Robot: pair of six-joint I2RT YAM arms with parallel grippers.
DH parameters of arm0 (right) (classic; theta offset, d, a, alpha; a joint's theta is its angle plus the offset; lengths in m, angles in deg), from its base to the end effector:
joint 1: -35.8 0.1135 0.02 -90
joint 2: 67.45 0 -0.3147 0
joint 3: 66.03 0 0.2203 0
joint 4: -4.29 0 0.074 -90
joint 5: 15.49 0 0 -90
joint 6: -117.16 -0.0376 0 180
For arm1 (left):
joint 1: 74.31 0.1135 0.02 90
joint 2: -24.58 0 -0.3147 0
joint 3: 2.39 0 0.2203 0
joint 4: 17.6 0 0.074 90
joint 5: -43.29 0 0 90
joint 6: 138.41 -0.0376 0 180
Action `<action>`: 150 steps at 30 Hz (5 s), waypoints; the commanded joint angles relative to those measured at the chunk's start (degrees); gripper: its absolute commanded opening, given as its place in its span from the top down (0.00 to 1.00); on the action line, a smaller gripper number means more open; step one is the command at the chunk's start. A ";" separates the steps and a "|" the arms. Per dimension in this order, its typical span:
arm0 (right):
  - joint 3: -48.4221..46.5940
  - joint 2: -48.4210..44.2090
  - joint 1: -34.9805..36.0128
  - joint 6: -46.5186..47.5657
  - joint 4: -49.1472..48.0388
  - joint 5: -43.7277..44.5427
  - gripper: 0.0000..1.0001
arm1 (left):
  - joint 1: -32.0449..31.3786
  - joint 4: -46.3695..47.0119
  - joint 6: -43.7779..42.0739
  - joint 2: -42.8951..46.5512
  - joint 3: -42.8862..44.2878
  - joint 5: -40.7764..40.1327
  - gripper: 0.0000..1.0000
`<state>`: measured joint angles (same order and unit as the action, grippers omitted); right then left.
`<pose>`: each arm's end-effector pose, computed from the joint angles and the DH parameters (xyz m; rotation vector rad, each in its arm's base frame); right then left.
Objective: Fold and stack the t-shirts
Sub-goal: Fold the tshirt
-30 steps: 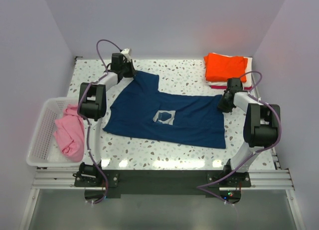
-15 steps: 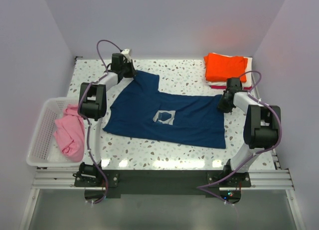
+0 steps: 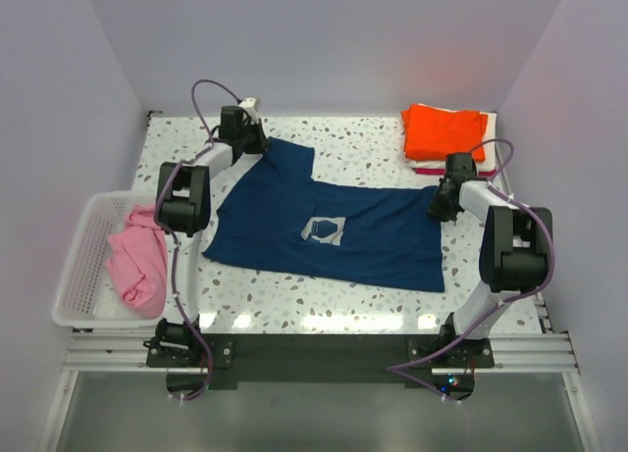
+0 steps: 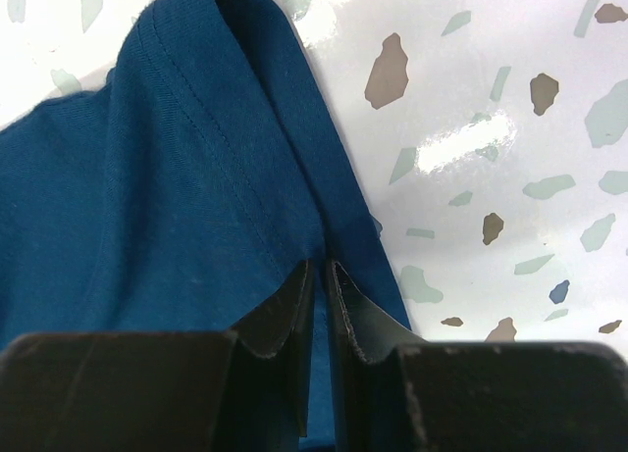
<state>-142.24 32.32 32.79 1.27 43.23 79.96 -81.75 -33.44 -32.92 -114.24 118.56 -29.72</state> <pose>0.3262 -0.0207 0.2367 0.6919 2.5612 0.0050 0.5519 -0.0831 0.1921 0.0207 2.1814 -0.5495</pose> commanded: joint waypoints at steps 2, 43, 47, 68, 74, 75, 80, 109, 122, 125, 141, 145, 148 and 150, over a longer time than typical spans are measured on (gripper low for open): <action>-1.21 -0.89 0.28 0.40 -0.19 0.96 0.87 | 0.85 2.49 0.07 -0.39 2.44 1.11 1.00; -0.68 -2.82 0.19 -0.83 4.20 11.25 1.00 | 2.61 3.02 0.69 -0.66 2.08 0.94 1.00; -0.07 -3.26 0.19 -0.83 4.20 10.98 1.00 | 2.70 3.02 0.69 -0.83 2.08 0.94 1.00; 1.77 -8.26 0.11 -1.62 4.73 10.02 0.55 | 2.87 3.02 1.30 -1.54 2.79 1.64 1.00; 5.55 -12.40 0.19 -2.23 3.68 5.89 0.62 | 2.87 3.02 1.57 -1.89 3.14 2.08 1.00; 6.25 -12.92 0.19 -2.50 3.41 5.28 0.63 | 2.87 3.02 1.65 -1.89 3.23 2.08 1.00; 10.39 -13.72 0.46 -2.15 2.53 4.57 0.65 | 2.96 3.11 1.92 -2.15 3.31 2.34 1.00; 15.75 -15.13 2.57 -3.99 0.60 6.41 0.71 | 3.22 3.20 2.44 -3.21 3.67 3.57 1.00; 15.67 -13.81 2.57 -4.43 2.09 7.38 0.92 | 3.49 3.28 2.62 -3.47 3.67 3.57 1.00; 15.40 -14.33 2.57 -4.43 3.49 7.64 1.00 | 3.57 3.28 2.79 -3.56 3.75 3.57 1.00; 13.12 -16.36 2.57 -5.31 12.37 11.69 1.00 | 4.01 3.20 3.85 -4.00 4.02 3.31 1.00; 13.12 -15.74 1.95 -5.14 12.37 10.63 0.87 | 4.10 3.11 4.03 -4.00 4.02 3.31 1.00; 13.03 -15.48 0.55 -5.05 11.76 9.76 0.79 | 4.10 3.11 4.03 -4.00 4.02 3.22 1.00; 12.24 -16.00 -0.51 -4.96 11.50 8.35 0.76 | 4.10 3.11 4.03 -3.91 3.93 3.22 1.00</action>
<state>-127.51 17.63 33.71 -3.67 53.76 88.44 -79.09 -32.19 -29.30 -117.19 120.68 -25.50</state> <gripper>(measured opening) 0.229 0.019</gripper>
